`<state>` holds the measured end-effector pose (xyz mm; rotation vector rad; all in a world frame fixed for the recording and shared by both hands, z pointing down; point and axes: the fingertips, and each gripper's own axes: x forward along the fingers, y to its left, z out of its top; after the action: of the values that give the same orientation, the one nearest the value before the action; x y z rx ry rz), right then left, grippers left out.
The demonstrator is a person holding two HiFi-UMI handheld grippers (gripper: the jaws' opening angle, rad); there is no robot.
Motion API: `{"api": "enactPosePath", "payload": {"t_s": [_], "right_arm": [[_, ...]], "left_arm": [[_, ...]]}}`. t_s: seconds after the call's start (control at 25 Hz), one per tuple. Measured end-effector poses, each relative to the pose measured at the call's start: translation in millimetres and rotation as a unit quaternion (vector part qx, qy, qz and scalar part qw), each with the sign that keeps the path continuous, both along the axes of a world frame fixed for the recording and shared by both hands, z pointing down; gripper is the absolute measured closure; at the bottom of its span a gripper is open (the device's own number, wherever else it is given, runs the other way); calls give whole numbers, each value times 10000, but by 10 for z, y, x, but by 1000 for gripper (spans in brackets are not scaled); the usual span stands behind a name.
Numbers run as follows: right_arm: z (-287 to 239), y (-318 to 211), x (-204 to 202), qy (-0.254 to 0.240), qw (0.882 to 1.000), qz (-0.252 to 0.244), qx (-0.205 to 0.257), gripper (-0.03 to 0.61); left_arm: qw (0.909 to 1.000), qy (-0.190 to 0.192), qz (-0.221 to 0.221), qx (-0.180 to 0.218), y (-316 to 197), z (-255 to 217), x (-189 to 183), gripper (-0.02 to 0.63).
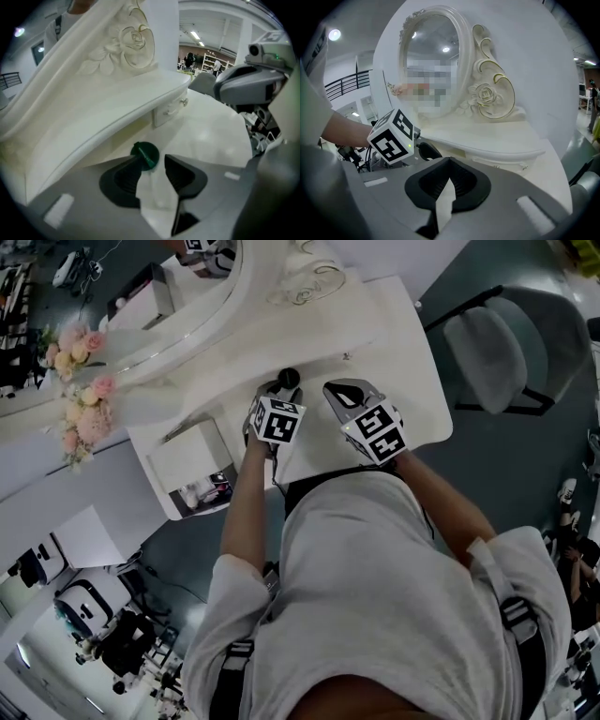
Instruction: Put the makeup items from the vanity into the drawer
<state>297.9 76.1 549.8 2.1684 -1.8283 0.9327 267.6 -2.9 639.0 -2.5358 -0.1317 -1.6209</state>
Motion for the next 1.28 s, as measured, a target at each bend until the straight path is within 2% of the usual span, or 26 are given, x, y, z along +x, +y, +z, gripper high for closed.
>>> {"api": "enactPosePath", "payload": {"t_s": [0.2, 0.32, 0.4, 0.44, 0.48, 0.72, 0.92, 1.28], "right_arm": [[42, 70, 120, 4, 10000, 50, -70, 580], [37, 105, 165, -10, 9999, 97, -68, 580], [41, 128, 180, -15, 9999, 110, -100, 580], [44, 132, 183, -14, 9999, 110, -108, 580], [45, 131, 181, -12, 9999, 103, -111, 580], [9, 55, 108, 33, 9999, -77, -62, 580], [-38, -75, -38, 55, 9995, -318, -2, 580], [-160, -332, -393, 186, 9953, -932, 162, 580]], "left_arm": [[9976, -46, -504, -474, -99, 154, 100, 457], [9971, -79, -557, -503, -121, 178, 113, 471], [9969, -58, -658, -425, -171, 175, 108, 510], [9967, -39, -714, -374, -199, 169, 104, 560], [9966, -13, -752, -342, -219, 158, 102, 568], [9951, 294, -890, -301, -202, 0, 35, 572], [9935, 621, -952, -113, -184, -242, -130, 571], [9803, 1254, -1469, 420, -253, -746, -465, 569]]}}
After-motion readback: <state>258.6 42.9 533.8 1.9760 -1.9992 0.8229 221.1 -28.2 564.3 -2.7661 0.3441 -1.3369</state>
